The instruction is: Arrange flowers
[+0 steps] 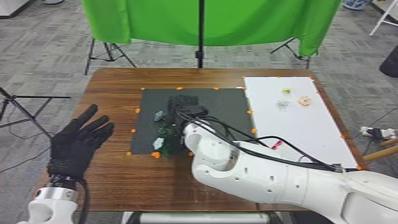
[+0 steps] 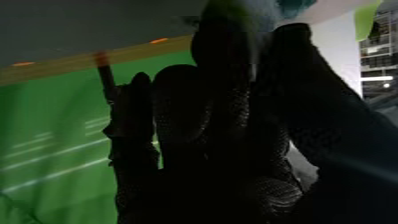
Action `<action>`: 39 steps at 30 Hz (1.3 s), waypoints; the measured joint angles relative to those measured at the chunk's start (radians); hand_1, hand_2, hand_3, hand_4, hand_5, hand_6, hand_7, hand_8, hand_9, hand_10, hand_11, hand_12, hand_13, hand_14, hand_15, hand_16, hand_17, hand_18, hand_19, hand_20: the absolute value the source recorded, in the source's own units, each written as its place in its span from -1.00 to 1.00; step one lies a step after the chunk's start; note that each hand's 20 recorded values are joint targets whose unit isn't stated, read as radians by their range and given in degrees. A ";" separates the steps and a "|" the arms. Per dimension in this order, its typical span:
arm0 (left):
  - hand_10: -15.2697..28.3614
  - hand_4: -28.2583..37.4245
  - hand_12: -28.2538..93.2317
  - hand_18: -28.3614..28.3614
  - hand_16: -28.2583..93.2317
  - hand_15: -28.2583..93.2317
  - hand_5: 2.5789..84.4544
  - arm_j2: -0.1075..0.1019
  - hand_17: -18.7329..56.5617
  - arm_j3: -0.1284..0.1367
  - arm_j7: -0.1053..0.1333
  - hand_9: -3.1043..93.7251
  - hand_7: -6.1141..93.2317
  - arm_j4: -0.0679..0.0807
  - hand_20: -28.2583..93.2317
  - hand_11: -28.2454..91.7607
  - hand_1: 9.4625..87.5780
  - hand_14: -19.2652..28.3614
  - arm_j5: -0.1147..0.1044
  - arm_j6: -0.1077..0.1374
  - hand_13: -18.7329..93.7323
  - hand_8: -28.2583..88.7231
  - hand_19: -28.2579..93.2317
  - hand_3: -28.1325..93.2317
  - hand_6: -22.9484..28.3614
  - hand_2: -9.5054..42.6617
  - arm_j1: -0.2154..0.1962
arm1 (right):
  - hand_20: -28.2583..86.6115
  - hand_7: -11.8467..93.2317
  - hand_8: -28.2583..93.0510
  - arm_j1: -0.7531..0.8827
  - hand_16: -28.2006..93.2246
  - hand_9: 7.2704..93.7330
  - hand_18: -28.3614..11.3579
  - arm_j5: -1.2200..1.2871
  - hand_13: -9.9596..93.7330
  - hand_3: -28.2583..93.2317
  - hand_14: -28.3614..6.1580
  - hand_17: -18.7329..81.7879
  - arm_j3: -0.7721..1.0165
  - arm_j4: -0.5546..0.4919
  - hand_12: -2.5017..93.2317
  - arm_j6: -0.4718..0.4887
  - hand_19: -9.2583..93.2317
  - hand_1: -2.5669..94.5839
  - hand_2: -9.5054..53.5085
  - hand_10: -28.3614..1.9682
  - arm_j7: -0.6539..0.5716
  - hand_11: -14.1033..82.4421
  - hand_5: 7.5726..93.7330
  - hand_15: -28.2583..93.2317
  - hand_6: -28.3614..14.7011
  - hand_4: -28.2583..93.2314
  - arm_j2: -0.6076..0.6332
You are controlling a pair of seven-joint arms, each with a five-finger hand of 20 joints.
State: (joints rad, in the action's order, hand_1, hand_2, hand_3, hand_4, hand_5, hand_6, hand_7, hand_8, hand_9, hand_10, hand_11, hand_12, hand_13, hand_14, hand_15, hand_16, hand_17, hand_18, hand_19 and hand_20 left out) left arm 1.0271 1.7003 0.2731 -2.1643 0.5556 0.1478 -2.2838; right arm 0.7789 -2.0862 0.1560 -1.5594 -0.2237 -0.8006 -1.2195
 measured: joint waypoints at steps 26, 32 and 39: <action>0.66 -0.95 -0.36 0.98 -0.68 0.28 -0.18 -0.016 -0.76 -0.011 0.042 -0.20 -0.64 -0.002 -0.42 -0.17 -0.68 1.00 -0.030 0.016 -0.24 -0.68 0.41 0.81 0.22 -0.41 -0.031 | 0.19 -0.51 -0.74 0.033 -0.23 0.58 -0.72 0.021 0.48 0.73 0.06 -0.14 0.098 -0.095 -0.56 -0.063 0.83 -0.26 -0.93 -0.01 -0.052 0.25 0.35 0.73 0.30 -1.00 0.063; 0.67 -0.95 -0.36 0.98 -0.68 0.28 -0.18 -0.031 -0.76 -0.018 0.089 -0.20 -0.64 -0.009 -0.42 -0.17 -0.69 1.00 -0.049 0.036 -0.24 -0.68 0.41 0.81 0.22 -0.41 -0.063 | 0.16 -0.51 -0.73 0.070 -0.29 0.47 -0.72 0.083 0.40 0.74 -0.01 -0.19 0.232 -0.210 -0.60 -0.078 0.76 -0.29 -0.90 -0.06 -0.059 0.09 0.27 0.66 0.27 -1.00 0.201; 0.67 -0.96 -0.36 0.98 -0.68 0.28 -0.19 -0.031 -0.76 -0.018 0.094 -0.20 -0.64 -0.018 -0.42 -0.17 -0.69 1.00 -0.050 0.042 -0.24 -0.68 0.41 0.81 0.22 -0.41 -0.081 | 0.14 -0.51 -0.74 0.099 -0.31 0.46 -0.74 0.161 0.41 0.76 -0.06 -0.18 0.321 -0.207 -0.62 -0.130 0.74 -0.29 -0.91 -0.11 -0.079 0.00 0.25 0.63 0.28 -1.00 0.404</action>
State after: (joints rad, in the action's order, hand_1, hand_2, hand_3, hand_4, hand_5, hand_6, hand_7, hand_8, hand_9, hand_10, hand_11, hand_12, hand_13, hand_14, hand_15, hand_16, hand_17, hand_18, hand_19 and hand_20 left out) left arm 0.9965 1.6826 0.3675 -2.1819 0.5052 0.1899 -2.3652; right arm 0.8775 -1.9247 0.4770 -1.7666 -0.3540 -0.8795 -0.8158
